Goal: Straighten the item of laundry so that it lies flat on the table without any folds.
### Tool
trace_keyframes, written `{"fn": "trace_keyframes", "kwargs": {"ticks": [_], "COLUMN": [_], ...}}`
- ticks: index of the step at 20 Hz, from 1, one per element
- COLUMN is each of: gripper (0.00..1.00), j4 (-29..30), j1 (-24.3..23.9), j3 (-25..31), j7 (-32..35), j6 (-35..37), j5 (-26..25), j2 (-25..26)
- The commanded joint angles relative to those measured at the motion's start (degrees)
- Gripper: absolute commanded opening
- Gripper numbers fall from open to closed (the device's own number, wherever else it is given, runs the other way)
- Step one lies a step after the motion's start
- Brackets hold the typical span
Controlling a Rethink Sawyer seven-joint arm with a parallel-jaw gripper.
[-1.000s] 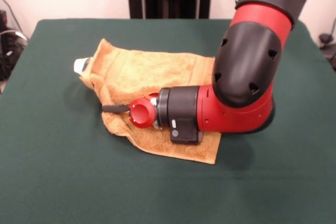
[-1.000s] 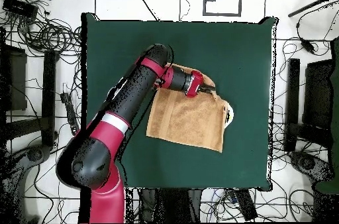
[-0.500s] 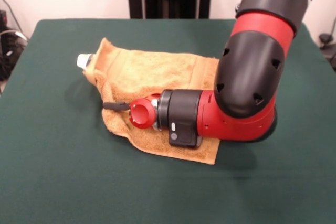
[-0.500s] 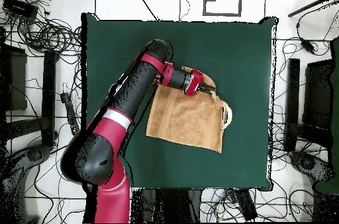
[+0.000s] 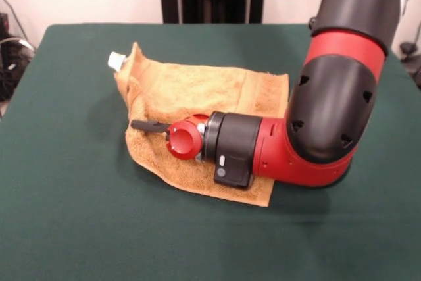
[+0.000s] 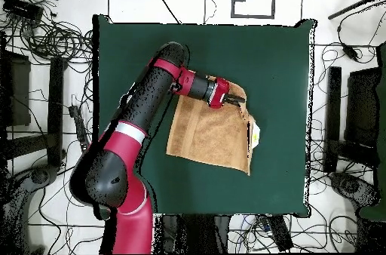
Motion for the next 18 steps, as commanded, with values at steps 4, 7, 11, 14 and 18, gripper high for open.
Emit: {"fn": "trace_keyframes", "kwargs": {"ticks": [4,7,11,14,18], "gripper": [0.0,0.0,0.0,0.0,0.0], "j4": [-11.6,-11.1,-10.5,-10.6,-10.5], "j1": [-2.8,-2.9,-3.2,-3.5,-4.0], "j3": [-8.8,-10.0,-11.5,-13.2,-15.1], "j7": [16.1,15.9,15.9,14.9,14.9], "j6": [6.1,5.5,4.6,5.3,6.0], "j5": [10.5,11.4,13.3,14.6,17.1], "j2": [5.0,5.3,5.7,5.7,5.8]}}
